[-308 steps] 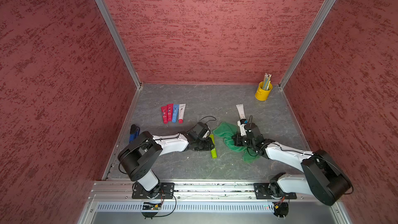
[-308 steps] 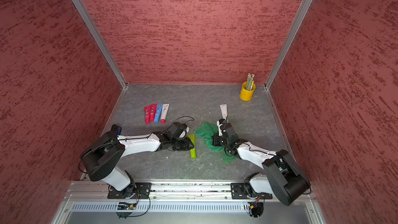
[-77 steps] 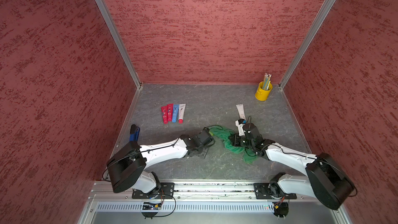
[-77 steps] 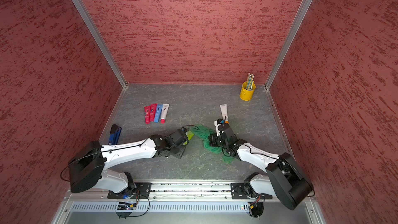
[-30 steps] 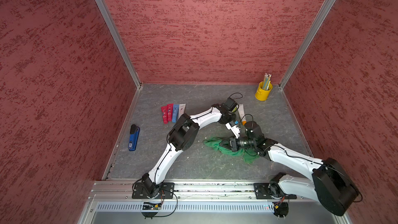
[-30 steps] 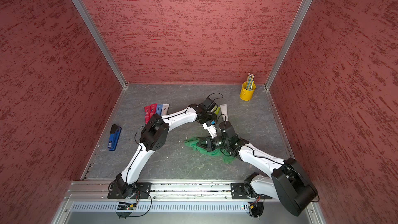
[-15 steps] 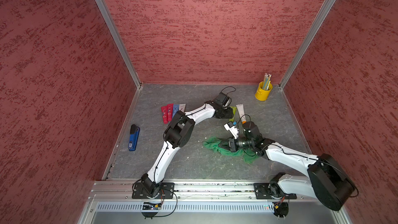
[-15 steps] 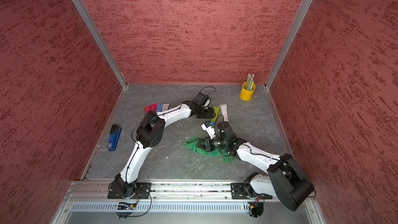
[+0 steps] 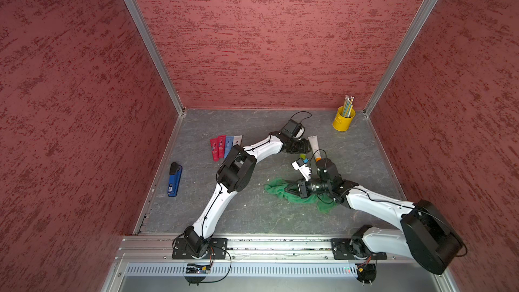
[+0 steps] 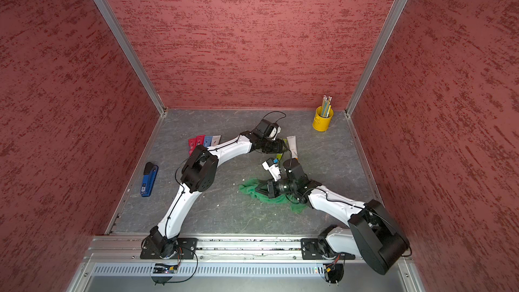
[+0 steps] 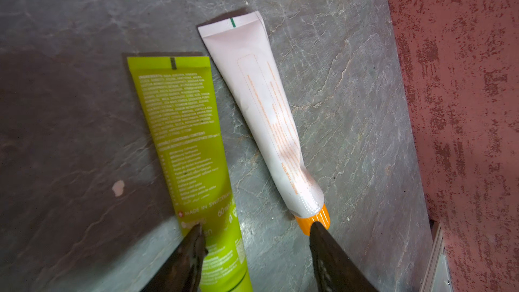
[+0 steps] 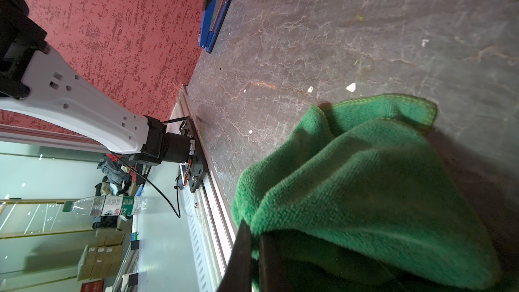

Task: Wipe the surface of the toothpaste tube
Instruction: Place the toothpaste at the center of the board.

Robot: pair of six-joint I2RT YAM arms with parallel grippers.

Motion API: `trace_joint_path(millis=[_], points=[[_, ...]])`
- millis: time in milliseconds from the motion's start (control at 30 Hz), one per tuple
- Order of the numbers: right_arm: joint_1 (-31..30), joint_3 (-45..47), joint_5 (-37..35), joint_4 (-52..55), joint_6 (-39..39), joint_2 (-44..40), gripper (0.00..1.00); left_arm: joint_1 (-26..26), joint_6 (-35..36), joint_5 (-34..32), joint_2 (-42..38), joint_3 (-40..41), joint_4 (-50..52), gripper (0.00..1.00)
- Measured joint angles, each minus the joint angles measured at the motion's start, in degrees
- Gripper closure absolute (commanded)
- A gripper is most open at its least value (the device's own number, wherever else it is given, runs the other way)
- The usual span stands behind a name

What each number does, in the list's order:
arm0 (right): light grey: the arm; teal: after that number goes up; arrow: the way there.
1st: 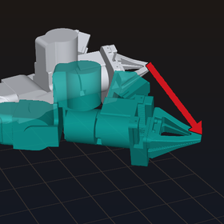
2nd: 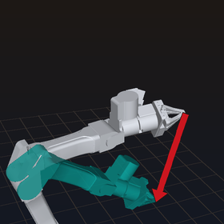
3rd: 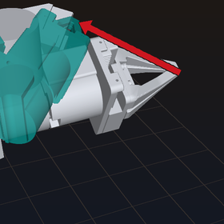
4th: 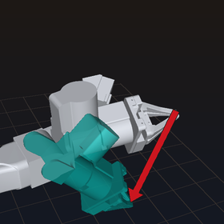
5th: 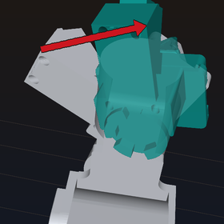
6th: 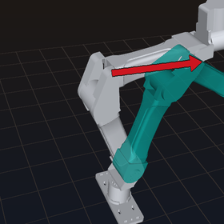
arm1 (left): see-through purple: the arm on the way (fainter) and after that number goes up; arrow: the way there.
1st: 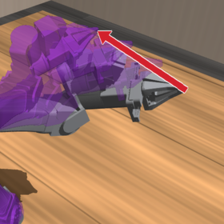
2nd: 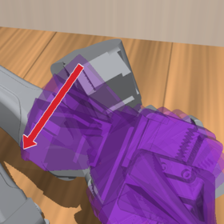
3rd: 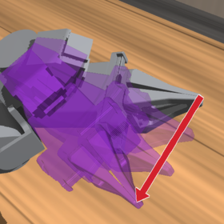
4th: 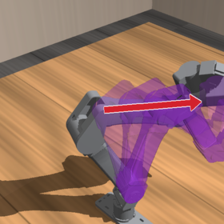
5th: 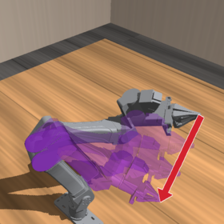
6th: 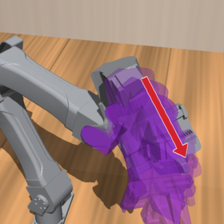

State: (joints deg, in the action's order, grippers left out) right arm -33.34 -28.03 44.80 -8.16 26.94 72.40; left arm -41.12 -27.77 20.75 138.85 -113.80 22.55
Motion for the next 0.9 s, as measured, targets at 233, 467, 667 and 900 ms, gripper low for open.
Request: trace_joint_path(millis=[233, 467, 667, 900], points=[[0.0, 0.0, 0.0, -0.2, 0.0, 0.0, 1.00, 0.0, 0.0, 1.3, 0.8, -0.9, -0.8, 0.39], [0.0, 0.0, 0.0, -0.2, 0.0, 0.0, 1.00, 0.0, 0.0, 2.2, 1.1, -1.0, -1.2, 0.39], [0.0, 0.0, 0.0, -0.2, 0.0, 0.0, 1.00, -0.1, -0.1, 4.3, 1.6, -1.5, -2.6, 0.39], [-0.1, 0.0, 0.0, -0.3, 0.0, 0.0, 1.00, 0.0, -0.5, 4.9, 1.3, -0.2, -4.6, 0.39]])
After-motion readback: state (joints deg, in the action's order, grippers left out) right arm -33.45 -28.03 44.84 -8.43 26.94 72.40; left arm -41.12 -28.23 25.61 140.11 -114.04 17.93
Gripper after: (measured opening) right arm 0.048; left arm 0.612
